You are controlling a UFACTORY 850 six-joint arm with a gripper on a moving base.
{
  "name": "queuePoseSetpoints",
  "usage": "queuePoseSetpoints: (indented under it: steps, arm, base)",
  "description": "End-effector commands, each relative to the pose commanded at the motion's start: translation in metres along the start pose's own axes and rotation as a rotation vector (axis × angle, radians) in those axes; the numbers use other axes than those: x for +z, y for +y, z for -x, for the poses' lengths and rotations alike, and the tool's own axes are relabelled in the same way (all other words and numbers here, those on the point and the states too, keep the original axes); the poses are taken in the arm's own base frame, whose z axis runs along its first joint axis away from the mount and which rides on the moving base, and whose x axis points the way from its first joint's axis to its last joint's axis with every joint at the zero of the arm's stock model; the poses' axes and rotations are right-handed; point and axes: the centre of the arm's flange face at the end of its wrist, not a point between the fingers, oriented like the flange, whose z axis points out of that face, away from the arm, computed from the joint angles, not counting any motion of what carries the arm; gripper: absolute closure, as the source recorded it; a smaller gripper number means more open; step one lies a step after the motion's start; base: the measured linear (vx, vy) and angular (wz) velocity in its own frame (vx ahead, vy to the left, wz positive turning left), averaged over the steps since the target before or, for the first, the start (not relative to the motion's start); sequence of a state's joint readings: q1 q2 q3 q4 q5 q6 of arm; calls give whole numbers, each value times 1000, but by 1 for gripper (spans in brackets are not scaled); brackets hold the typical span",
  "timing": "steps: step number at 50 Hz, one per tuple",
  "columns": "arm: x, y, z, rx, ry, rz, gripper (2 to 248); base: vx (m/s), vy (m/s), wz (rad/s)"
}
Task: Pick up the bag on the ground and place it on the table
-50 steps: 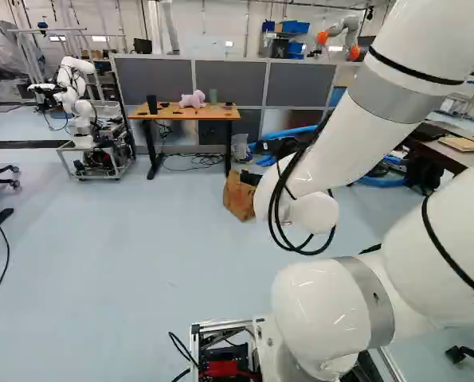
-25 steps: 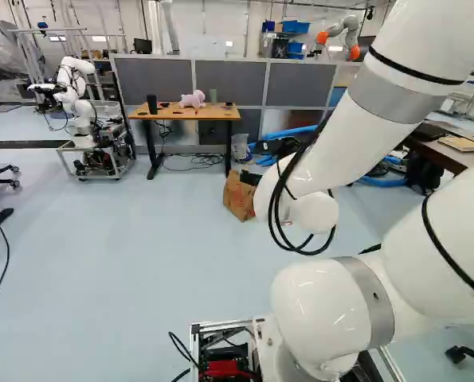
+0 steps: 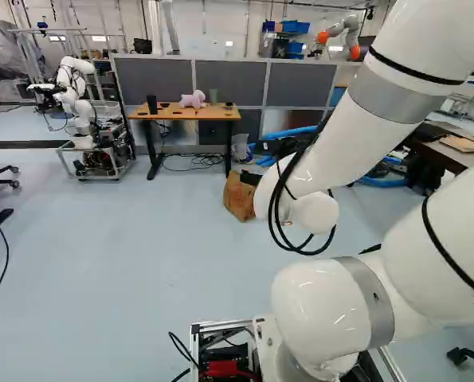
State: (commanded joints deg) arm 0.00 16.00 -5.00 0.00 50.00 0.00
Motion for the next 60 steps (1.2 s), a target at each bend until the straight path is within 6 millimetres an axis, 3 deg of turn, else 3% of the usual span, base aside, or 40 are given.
queuePoseSetpoints:
  steps: [60]
  arm:
    - [0,0,0,0,0,0,3]
  base:
    - [111,-1,-23]
